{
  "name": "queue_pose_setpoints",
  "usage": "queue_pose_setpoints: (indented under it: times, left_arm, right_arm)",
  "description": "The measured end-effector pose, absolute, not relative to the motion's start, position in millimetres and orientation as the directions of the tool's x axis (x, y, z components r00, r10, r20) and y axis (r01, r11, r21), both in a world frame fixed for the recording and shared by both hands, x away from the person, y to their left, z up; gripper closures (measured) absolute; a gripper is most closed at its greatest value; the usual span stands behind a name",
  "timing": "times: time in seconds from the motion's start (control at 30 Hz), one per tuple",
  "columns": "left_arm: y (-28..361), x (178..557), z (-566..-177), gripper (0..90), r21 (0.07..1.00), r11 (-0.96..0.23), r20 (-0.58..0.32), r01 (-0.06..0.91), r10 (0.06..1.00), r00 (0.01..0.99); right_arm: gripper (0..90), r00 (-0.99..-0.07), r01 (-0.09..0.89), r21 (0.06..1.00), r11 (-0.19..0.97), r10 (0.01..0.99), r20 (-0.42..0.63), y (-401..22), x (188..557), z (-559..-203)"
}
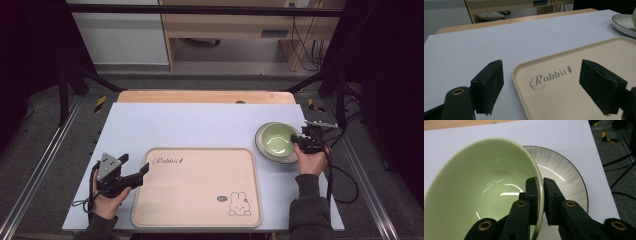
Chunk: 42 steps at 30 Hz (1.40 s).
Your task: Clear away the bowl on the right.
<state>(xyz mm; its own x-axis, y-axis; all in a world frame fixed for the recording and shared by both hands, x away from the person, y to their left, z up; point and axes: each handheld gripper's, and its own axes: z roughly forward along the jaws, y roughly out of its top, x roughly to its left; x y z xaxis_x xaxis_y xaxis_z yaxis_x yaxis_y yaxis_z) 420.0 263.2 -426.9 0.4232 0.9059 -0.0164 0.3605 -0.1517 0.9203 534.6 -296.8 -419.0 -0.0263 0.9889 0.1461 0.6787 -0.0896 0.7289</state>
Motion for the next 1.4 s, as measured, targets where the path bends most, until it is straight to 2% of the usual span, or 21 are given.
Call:
queue_pose_setpoints:
  times: [0.33,1.03,1.4]
  left_arm:
    - [263,420,-427,19.3,0.921,-0.149,-0.019,0.36,0.905,0.424]
    - [263,419,-425,19.3,0.924,-0.147,-0.018,0.353,0.905,0.425]
    - [263,418,-424,19.2,0.924,-0.15,-0.015,0.352,0.905,0.426]
  right_arm:
    - [83.1,-0.074,0.651,0.755,-0.076,0.984,0.163,-286,527,-403]
    - [83.1,-0.292,0.553,0.831,0.066,0.949,0.119,-237,502,-360]
    - [83.1,-0.377,0.531,0.837,0.13,0.921,0.097,-214,495,-353]
